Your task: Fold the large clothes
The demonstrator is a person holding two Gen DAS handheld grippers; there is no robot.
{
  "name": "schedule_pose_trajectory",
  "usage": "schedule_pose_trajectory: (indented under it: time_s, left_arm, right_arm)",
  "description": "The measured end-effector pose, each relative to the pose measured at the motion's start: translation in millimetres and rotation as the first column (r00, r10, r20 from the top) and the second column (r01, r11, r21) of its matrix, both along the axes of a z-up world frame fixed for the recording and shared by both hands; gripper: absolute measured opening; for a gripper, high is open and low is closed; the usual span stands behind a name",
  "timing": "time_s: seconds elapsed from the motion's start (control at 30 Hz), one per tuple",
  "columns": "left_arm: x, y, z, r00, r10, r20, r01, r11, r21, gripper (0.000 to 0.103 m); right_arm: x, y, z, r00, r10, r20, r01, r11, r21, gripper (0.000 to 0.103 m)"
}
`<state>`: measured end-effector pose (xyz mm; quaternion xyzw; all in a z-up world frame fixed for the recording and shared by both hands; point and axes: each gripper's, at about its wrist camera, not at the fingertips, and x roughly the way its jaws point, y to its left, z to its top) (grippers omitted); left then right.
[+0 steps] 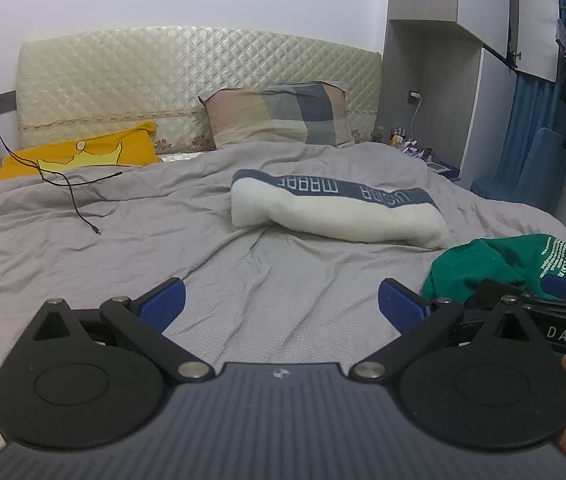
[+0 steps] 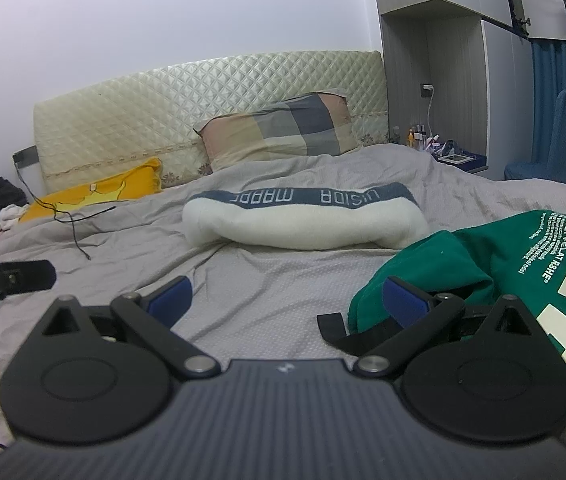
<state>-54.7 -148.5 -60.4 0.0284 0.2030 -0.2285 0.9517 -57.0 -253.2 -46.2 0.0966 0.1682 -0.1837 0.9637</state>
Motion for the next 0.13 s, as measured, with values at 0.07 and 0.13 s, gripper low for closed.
schedule_pose_trajectory:
  time_s: [0.07,0.13]
  left_arm:
    - [-0.2,-0.1,0.0,1.0,-0.001,0.003,0.001,1.0,0.005,0.103]
    - [-0.6,-0.5,0.1,1.0,0.001,0.008,-0.001,1.0,0.01,0.103]
  right_arm:
    - [-0.1,0.1,0.0,1.0,-0.001,0.001,0.001,1.0,0.002,0.103]
    - [0.0,0.3,-0.1,1.0,-0.001,0.001,0.001,1.0,0.002,0.103]
